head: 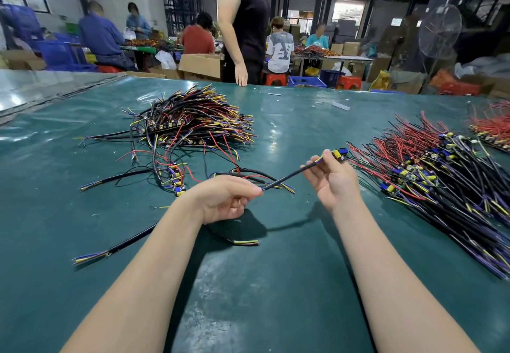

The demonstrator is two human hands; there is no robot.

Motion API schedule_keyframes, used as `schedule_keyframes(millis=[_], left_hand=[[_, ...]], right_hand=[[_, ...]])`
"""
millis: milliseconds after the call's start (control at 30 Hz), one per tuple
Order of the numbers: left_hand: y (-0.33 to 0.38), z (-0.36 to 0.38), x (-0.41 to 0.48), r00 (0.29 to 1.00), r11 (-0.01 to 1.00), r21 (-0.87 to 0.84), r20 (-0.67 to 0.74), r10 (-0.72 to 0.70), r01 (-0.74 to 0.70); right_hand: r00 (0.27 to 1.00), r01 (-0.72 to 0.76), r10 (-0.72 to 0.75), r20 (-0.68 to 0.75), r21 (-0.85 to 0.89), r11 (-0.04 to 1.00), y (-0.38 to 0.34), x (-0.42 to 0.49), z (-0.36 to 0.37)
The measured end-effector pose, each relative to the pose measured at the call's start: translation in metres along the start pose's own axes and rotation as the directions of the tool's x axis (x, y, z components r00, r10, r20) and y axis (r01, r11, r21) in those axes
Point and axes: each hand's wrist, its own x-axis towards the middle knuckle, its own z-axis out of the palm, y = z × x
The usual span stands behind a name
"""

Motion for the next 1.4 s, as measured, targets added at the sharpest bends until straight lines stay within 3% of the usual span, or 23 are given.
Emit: schedule_keyframes(millis=[233,333,433,500,600,767,867,933,1033,1100,1167,1300,1400], left_hand=[[0.000,-0.003,0.000,0.997,0.993,0.119,-0.072,0.003,0.005],[-0.001,-0.003,0.003,0.974,0.962,0.255,-0.171,0.147,-0.100],[-0.002,-0.003,0.006,0.890,0.793,0.560,-0.199,0.410,-0.240],[-0.005,-0.002,0.007,0.840,0.660,0.706,-0.175,0.514,-0.257],[-0.008,-0.002,0.009,0.817,0.556,0.795,-0.141,0.559,-0.244],[-0.008,-0.004,0.009,0.798,0.485,0.860,-0.177,0.576,-0.159],[-0.009,-0.007,0.008,0.758,0.500,0.866,-0.307,0.576,-0.029],[-0.008,-0.010,0.008,0.751,0.503,0.863,-0.309,0.583,-0.035],[-0.003,-0.010,0.003,0.833,0.608,0.765,-0.182,0.522,-0.214],[0.000,-0.007,-0.001,0.873,0.738,0.575,-0.079,0.481,-0.354],[0.001,-0.004,-0.002,0.880,0.803,0.411,-0.004,0.474,-0.431],[-0.001,0.001,-0.001,0.906,0.873,0.241,0.133,0.402,-0.423],[-0.003,-0.002,-0.002,0.931,0.874,0.324,0.167,0.325,-0.363]], right_hand=[[0.997,-0.036,0.032,-0.077,-0.057,0.998,0.012,0.004,-0.004],[0.996,-0.040,0.038,-0.085,-0.017,0.999,0.011,0.004,-0.004],[0.995,-0.034,0.036,-0.096,0.022,0.999,0.009,0.004,-0.004],[0.994,-0.030,0.031,-0.106,0.018,0.999,0.009,0.004,-0.003],[0.994,-0.032,0.031,-0.110,-0.013,0.999,0.011,0.003,-0.001],[0.997,-0.025,0.020,-0.070,-0.072,0.997,0.013,0.003,0.001],[1.000,0.000,-0.003,-0.027,-0.109,0.994,0.017,0.000,0.005],[0.999,0.017,-0.021,-0.039,-0.089,0.996,0.018,0.000,0.005],[0.992,0.020,-0.025,-0.127,-0.034,0.999,0.016,0.003,-0.002],[0.986,0.012,-0.014,-0.168,-0.012,1.000,0.015,0.005,-0.007],[0.983,-0.010,0.009,-0.186,-0.004,1.000,0.017,0.006,-0.008],[0.980,-0.034,0.035,-0.198,0.006,0.999,0.020,0.006,-0.008],[0.983,-0.023,0.016,-0.183,-0.038,0.999,0.017,0.007,-0.009]])
